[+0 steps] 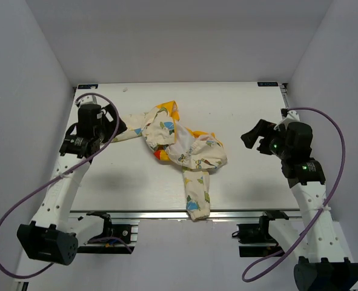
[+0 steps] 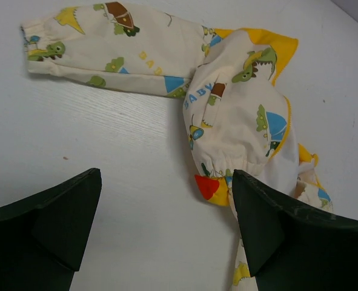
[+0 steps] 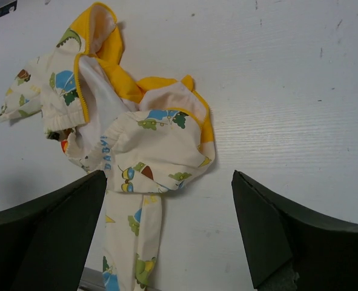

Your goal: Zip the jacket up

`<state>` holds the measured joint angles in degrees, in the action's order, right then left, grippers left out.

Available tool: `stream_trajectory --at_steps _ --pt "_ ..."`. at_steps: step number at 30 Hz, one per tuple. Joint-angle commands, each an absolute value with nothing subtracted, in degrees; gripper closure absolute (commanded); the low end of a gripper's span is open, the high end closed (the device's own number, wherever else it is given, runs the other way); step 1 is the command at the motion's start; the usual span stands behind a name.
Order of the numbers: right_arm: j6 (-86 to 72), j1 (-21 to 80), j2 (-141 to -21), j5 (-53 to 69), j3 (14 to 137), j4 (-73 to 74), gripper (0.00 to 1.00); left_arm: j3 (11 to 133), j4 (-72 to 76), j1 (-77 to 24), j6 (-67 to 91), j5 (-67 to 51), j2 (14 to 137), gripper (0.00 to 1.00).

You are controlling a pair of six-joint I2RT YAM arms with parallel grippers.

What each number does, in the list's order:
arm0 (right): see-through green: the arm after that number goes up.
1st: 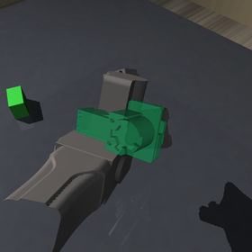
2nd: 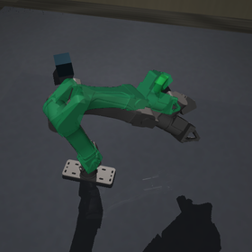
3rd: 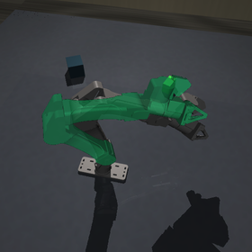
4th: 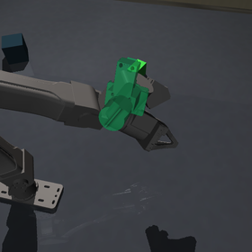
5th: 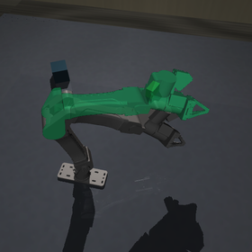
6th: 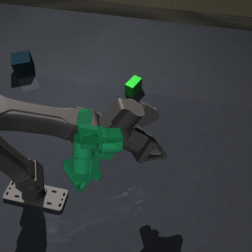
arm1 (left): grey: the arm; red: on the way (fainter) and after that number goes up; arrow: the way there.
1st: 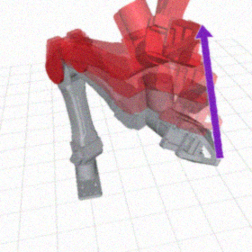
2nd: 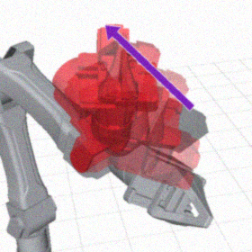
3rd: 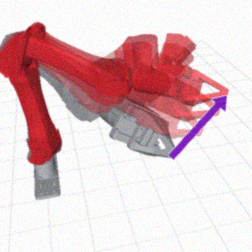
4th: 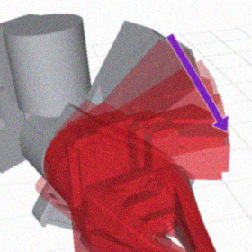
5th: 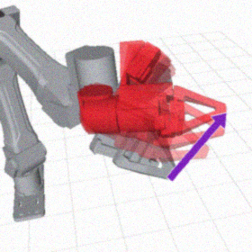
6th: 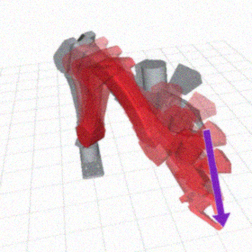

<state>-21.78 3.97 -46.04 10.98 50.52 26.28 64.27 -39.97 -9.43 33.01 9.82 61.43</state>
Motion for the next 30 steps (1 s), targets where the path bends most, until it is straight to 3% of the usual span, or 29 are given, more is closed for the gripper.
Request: stream_trajectory --at_steps 1,6,11,17,22,24,26,27,28,29,30 --pt "-20.13 3.78 -47.19 14.15 53.96 28.65 0.11 66.79 -37.27 -9.14 32.08 3.27 65.38 0.02" --pt "-22.22 3.78 -50.17 18.02 50.89 24.36 0.11 72.40 -32.34 -12.46 29.19 -3.00 79.14 0.02" --pt "-21.01 7.11 -55.27 14.61 50.01 20.67 0.11 93.80 -36.82 -21.08 21.46 4.13 98.49 0.02" --pt "-19.70 16.95 -68.87 3.28 50.80 16.19 0.11 123.24 -45.24 -22.41 17.06 7.11 125.53 0.02" --pt "-12.40 27.32 -79.18 -0.97 51.95 10.30 0.11 132.01 -41.51 -23.12 14.50 2.82 136.75 0.02" --pt "-9.58 28.73 -81.55 -0.44 51.07 4.26 0.19 130.44 -38.43 -23.20 15.46 1.67 137.81 0.02" --pt "-8.09 29.09 -83.14 1.06 50.71 2.38 0.37 129.90 -34.74 -23.20 16.26 2.10 138.25 0.04" --pt "-7.22 29.27 -84.71 0.36 51.15 2.37 0.51 130.34 -33.85 -23.29 16.96 2.11 139.21 0.12" --pt "-6.51 29.27 -85.42 -1.65 51.76 3.50 0.58 131.30 -33.75 -23.20 17.22 2.11 140.00 0.27" --pt "-5.81 29.27 -85.95 -2.02 52.72 3.95 0.64 132.27 -34.27 -23.20 17.40 1.76 140.71 0.46" --pt "-4.58 29.27 -86.48 -2.11 53.08 4.04 0.83 132.80 -34.02 -23.20 18.01 0.80 141.50 0.80"
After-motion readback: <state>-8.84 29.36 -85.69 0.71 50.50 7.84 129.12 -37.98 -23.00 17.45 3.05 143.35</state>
